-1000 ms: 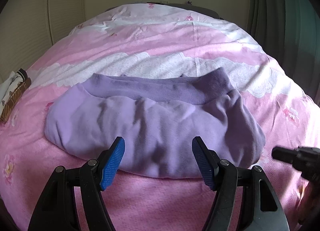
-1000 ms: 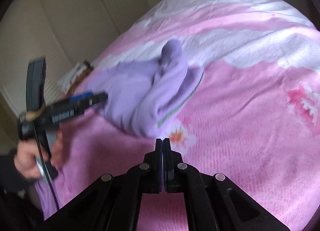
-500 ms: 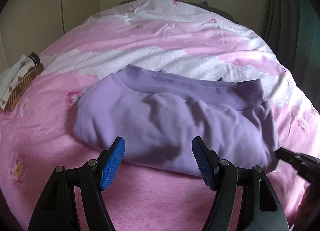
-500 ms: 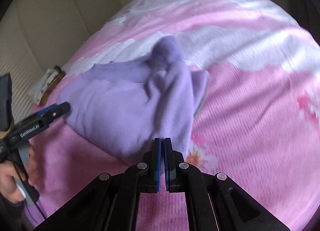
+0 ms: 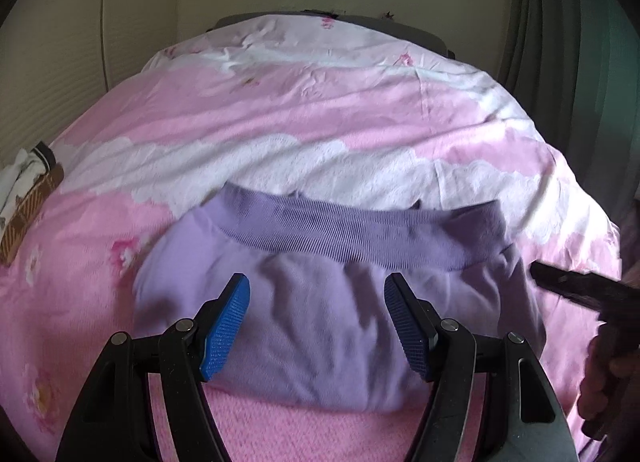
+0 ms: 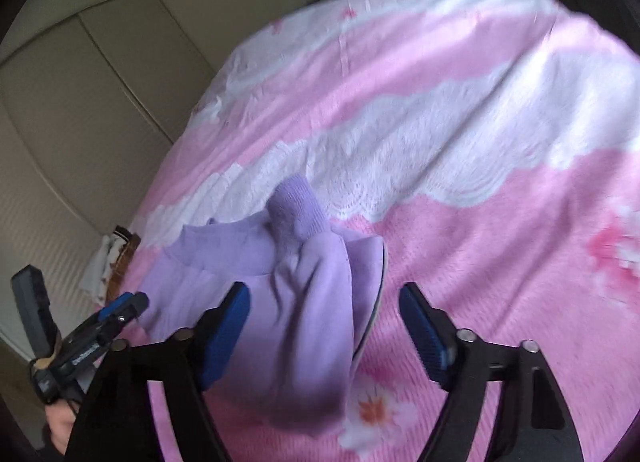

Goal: Fold small clothes

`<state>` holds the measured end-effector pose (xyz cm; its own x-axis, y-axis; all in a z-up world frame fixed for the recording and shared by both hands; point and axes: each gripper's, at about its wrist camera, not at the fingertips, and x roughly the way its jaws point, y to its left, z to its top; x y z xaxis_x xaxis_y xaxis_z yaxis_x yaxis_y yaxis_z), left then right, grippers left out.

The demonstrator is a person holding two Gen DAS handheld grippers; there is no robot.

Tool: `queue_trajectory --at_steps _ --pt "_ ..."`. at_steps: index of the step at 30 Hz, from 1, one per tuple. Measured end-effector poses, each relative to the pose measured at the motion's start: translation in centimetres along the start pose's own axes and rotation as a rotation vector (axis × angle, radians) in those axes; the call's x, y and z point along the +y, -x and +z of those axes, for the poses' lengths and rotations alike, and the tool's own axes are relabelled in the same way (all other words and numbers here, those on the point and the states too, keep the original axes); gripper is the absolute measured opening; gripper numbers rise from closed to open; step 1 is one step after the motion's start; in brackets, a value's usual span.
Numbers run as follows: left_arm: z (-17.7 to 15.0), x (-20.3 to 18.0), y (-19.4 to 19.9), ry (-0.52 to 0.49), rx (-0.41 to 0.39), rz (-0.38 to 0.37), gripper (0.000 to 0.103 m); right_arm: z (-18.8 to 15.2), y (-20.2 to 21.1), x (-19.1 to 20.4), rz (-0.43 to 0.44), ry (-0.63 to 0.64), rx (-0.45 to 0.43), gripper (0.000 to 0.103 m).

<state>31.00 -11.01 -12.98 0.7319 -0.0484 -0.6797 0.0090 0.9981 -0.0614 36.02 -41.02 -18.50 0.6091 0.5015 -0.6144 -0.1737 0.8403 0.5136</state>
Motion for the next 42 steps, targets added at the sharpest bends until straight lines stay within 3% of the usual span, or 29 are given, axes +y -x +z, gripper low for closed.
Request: queue_trajectory --at_steps 2,10,14,19,22,34,42 --pt "0.2 -0.1 -0.1 -0.009 -0.004 -0.002 0.069 -0.1 -1.4 -1.2 0.032 -0.033 0.045 0.063" --pt "-0.1 -0.1 -1.3 -0.032 0.013 0.000 0.069 -0.8 -3.9 -4.1 0.152 -0.118 0.107 0.059" --pt "-0.5 0.0 -1.7 -0.034 0.023 0.004 0.069 -1.3 -5.1 -4.4 0.227 -0.115 0.153 0.036" --pt "-0.5 0.4 -1.2 -0.060 0.017 0.019 0.069 -1.6 -4.6 -4.1 0.257 -0.115 0.157 0.022" --pt "-0.2 1.0 -0.6 -0.065 0.003 0.022 0.069 -1.5 -3.2 -3.2 0.244 -0.097 0.136 0.019" --pt "1.5 9.0 4.1 0.006 -0.053 0.032 0.069 2.9 -1.1 9.8 0.050 -0.137 0.179 0.018" --pt "1.5 17.4 6.4 0.069 -0.065 0.067 0.070 4.2 -5.3 20.8 -0.017 -0.152 0.181 0.018"
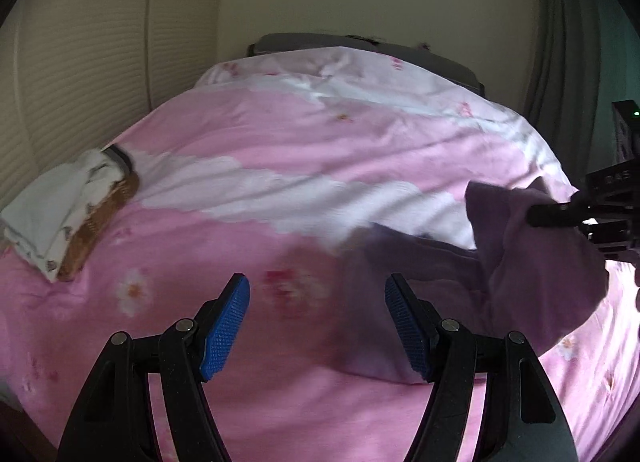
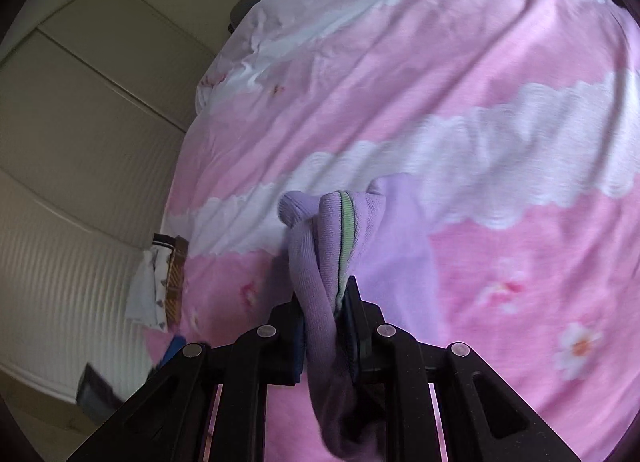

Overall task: Fold small clothes
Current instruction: 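Fold the grasped side over the sweatshirt and open the right gripper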

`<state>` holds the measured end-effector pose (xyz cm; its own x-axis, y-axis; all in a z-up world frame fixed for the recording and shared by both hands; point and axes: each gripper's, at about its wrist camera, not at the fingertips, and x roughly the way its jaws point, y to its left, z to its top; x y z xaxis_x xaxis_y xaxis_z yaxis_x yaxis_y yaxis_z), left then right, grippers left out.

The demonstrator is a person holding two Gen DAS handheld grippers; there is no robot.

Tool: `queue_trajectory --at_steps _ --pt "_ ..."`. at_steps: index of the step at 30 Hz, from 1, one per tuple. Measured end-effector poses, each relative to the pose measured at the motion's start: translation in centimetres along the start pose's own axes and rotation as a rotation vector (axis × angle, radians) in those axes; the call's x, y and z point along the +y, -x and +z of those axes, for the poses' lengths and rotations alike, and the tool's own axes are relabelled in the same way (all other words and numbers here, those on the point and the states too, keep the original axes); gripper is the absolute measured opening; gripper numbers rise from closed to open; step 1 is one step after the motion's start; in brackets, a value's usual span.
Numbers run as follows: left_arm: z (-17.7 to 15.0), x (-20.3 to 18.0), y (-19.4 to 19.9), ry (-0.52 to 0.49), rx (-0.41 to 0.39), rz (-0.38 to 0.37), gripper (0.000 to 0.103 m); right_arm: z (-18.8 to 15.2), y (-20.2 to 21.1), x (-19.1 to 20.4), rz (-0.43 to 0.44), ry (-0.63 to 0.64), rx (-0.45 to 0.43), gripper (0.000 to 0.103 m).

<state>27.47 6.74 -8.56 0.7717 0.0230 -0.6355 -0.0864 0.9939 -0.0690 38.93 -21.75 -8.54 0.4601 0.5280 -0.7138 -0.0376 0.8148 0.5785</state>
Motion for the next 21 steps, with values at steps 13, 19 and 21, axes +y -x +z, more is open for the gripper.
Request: queue_trajectory --at_steps 13,19,21 --pt "-1.3 12.4 -1.3 0.085 0.040 0.098 0.070 -6.2 -14.0 10.0 -0.403 0.010 -0.145 0.018" --pt "-2.2 14.5 -2.0 0.111 0.057 0.108 0.070 -9.5 -17.4 11.9 -0.578 0.111 -0.223 0.019" --pt "-2.5 14.7 -2.1 0.110 0.062 0.110 0.070 -10.3 -18.3 12.3 -0.632 0.163 -0.235 0.022"
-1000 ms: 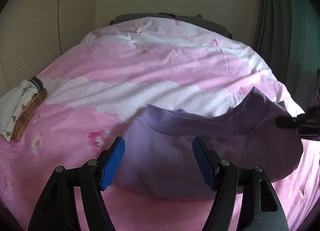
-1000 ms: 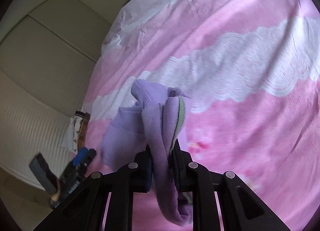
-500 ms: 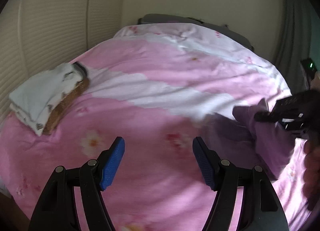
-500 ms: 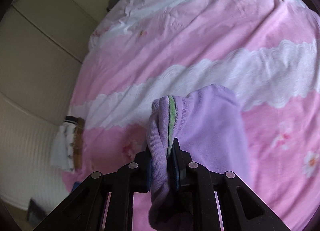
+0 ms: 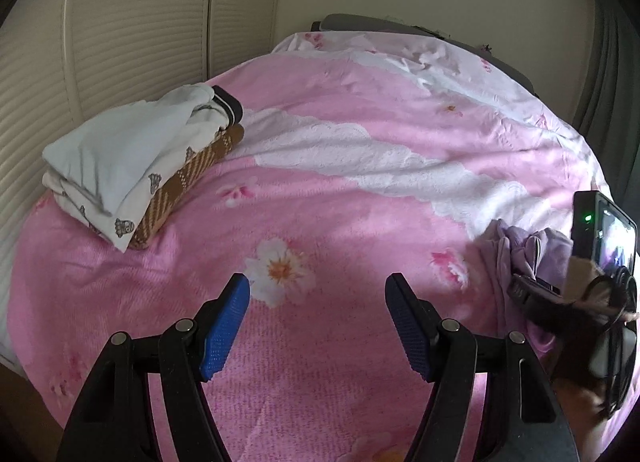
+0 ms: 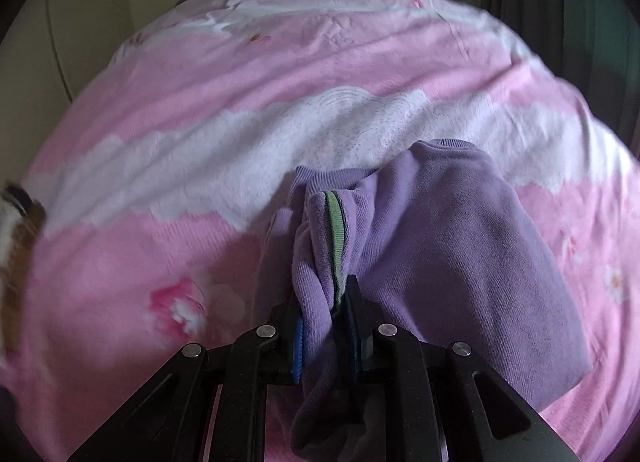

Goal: Fold small clothes

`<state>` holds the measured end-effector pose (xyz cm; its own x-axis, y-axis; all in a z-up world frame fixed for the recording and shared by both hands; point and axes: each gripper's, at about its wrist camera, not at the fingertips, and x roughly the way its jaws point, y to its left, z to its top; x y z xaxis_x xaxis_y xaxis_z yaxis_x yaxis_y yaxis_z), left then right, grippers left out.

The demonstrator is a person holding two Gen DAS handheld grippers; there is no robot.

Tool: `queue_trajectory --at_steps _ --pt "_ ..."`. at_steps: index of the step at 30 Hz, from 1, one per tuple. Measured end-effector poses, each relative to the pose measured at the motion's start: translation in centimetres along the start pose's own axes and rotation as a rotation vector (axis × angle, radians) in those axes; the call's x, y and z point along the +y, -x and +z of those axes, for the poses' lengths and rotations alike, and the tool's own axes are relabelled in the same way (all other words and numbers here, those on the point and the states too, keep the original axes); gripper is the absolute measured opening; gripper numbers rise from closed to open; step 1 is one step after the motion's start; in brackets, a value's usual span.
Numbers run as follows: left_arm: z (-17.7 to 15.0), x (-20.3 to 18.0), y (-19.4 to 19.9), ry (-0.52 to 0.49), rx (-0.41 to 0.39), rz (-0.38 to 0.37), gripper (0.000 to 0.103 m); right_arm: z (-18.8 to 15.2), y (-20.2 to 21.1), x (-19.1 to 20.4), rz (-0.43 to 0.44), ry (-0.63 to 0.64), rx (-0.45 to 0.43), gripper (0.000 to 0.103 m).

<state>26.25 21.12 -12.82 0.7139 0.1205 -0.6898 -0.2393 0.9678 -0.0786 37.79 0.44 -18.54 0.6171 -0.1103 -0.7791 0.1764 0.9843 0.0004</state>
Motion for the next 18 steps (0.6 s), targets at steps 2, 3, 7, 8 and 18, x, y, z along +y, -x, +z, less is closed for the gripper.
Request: queue_trajectory --at_steps 2,3,7,8,18 --pt "-0.1 0.1 0.1 -0.003 0.003 0.003 0.070 -0.6 0.0 1.2 -0.062 0.070 -0.035 0.024" --pt "-0.1 0.1 0.3 -0.003 0.002 0.004 0.070 -0.6 0.0 1.2 -0.062 0.070 -0.035 0.024" --pt "0.3 -0.1 1.2 0.002 -0.015 -0.002 0.070 -0.3 3.2 0.9 0.012 0.104 -0.098 0.036" --pt "0.6 -0.3 1.7 -0.001 -0.022 -0.006 0.070 -0.3 3.2 0.9 0.012 0.104 -0.098 0.041" --pt "1.1 -8.1 4.5 -0.092 -0.045 -0.171 0.070 -1.6 13.7 -9.6 0.280 0.093 -0.284 0.066"
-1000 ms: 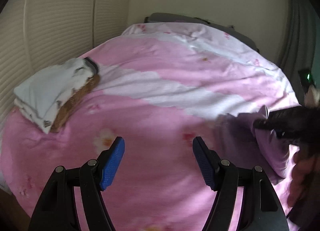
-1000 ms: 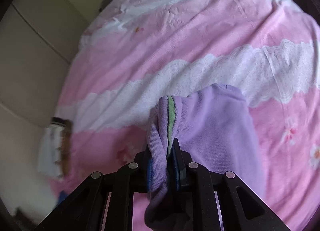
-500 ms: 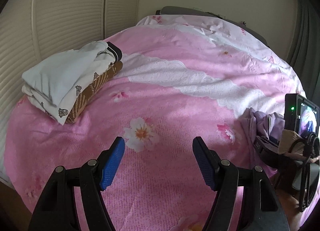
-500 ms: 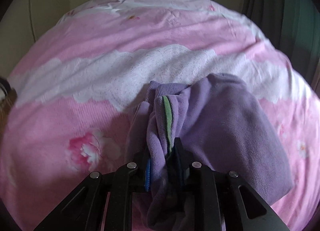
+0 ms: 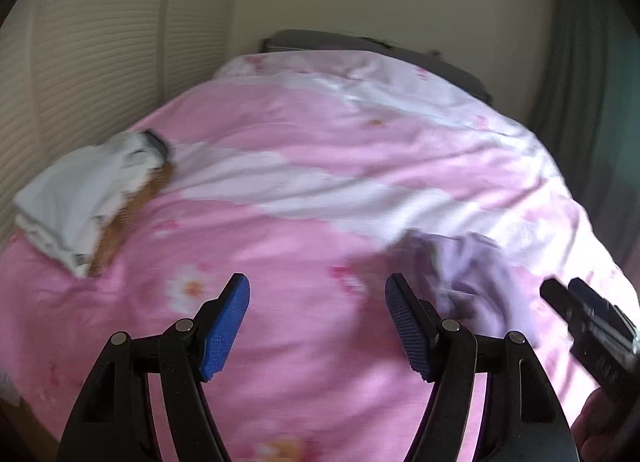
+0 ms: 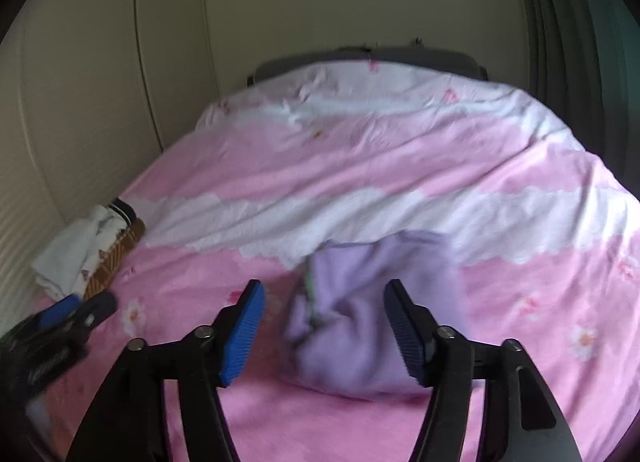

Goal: Fold small clothes

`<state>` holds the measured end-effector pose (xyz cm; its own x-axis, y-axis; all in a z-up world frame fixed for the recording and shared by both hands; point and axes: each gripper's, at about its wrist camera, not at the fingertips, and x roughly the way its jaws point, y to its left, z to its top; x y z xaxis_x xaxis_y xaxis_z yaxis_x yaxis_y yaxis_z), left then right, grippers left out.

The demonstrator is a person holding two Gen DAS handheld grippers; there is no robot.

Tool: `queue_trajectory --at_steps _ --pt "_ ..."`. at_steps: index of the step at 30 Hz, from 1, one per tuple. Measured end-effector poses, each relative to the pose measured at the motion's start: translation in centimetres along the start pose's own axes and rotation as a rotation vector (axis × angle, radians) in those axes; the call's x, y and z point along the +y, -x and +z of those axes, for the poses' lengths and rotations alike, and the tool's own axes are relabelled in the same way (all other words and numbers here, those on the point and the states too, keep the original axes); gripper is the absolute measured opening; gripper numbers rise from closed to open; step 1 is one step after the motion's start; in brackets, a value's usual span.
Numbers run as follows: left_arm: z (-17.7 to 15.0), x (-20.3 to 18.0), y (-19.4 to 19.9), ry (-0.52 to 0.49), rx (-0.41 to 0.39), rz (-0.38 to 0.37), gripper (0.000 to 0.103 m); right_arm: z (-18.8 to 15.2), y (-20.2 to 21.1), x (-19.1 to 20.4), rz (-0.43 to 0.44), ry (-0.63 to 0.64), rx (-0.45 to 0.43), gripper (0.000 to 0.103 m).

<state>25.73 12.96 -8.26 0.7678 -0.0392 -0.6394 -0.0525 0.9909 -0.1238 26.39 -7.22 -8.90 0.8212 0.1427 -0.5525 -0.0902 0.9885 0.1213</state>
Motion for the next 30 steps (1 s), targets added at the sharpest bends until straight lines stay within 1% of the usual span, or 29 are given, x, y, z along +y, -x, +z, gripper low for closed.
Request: queue_trajectory --at_steps 3,4,5,6,9,11,12,14,15,16,17,18,19,21,22,23,24,25,26,27,28,29,30 --pt "-0.4 -3.9 -0.7 -0.057 0.014 -0.058 0.070 -1.5 1.8 -3.2 -0.043 0.050 -0.013 0.067" --pt "-0.6 -5.2 -1.2 -0.074 0.023 -0.083 0.070 -2.2 2.0 -4.3 -0.056 0.069 -0.005 0.067" --pt "-0.9 -6.4 -1.7 -0.087 0.034 -0.102 0.070 -3.5 2.1 -6.4 -0.073 0.093 0.011 0.067" --pt "-1.1 -7.3 -2.1 -0.097 0.043 -0.112 0.069 -3.5 2.1 -6.4 -0.073 0.093 0.011 0.067" --pt "-2.1 -9.7 -3.5 -0.127 0.078 -0.135 0.069 -5.6 0.6 -9.3 -0.055 0.079 0.076 0.067" --pt "-2.7 -10.7 -4.2 -0.145 0.091 -0.142 0.067 -6.0 0.1 -9.7 -0.045 0.078 0.091 0.067" --pt "-2.9 -11.1 -4.5 -0.155 0.098 -0.140 0.065 -6.4 -0.4 -9.9 -0.044 0.084 0.100 0.067" --pt "-3.3 -11.5 -5.5 -0.176 0.122 -0.129 0.049 -6.9 -1.2 -10.1 -0.033 0.098 0.112 0.067" --pt "-3.6 -11.6 -6.1 -0.179 0.136 -0.131 0.046 -7.3 -1.6 -10.1 -0.028 0.104 0.117 0.067" --pt "-3.8 -11.5 -6.5 -0.178 0.144 -0.137 0.039 -7.5 -2.0 -10.1 -0.025 0.111 0.124 0.067" --pt "-3.9 -11.4 -6.9 -0.179 0.149 -0.141 0.035 -7.7 -2.4 -10.1 -0.021 0.117 0.133 0.066" --pt "-4.1 -11.5 -7.1 -0.184 0.152 -0.142 0.034 -7.8 -3.0 -10.1 -0.015 0.118 0.144 0.066" --pt "-4.3 -11.5 -7.3 -0.190 0.152 -0.141 0.031 -8.0 -3.4 -10.2 -0.010 0.114 0.147 0.065" --pt "-4.5 -11.6 -7.6 -0.205 0.145 -0.127 0.026 -8.0 -4.2 -10.3 -0.007 0.106 0.152 0.055" --pt "-4.6 -11.5 -7.6 -0.209 0.139 -0.114 0.025 -8.0 -4.5 -10.4 -0.001 0.100 0.158 0.048" --pt "-4.7 -11.4 -7.8 -0.212 0.133 -0.102 0.024 -7.9 -4.8 -10.5 0.023 0.085 0.165 0.037" --pt "-4.7 -11.1 -7.9 -0.208 0.129 -0.086 0.023 -7.8 -5.0 -10.6 0.050 0.073 0.168 0.029" --pt "-4.7 -10.7 -8.1 -0.198 0.128 -0.075 0.023 -7.8 -5.1 -10.3 0.071 0.074 0.169 0.015" --pt "-4.7 -10.1 -8.3 -0.171 0.130 -0.076 0.023 -7.9 -4.8 -9.4 0.050 0.117 0.155 0.015" --pt "-4.8 -9.6 -8.5 -0.156 0.132 -0.069 0.023 -7.9 -4.8 -9.4 0.050 0.117 0.155 0.015" --pt "-5.0 -9.2 -8.8 -0.152 0.137 -0.037 0.014 -7.9 -4.8 -9.0 0.043 0.137 0.149 0.014" --pt "-5.2 -8.8 -9.3 -0.147 0.157 -0.017 0.004 -8.5 -5.0 -8.6 0.015 0.170 0.156 0.014" --pt "-5.4 -8.3 -9.6 -0.125 0.174 -0.037 0.004 -8.5 -5.0 -8.6 0.015 0.170 0.156 0.014"
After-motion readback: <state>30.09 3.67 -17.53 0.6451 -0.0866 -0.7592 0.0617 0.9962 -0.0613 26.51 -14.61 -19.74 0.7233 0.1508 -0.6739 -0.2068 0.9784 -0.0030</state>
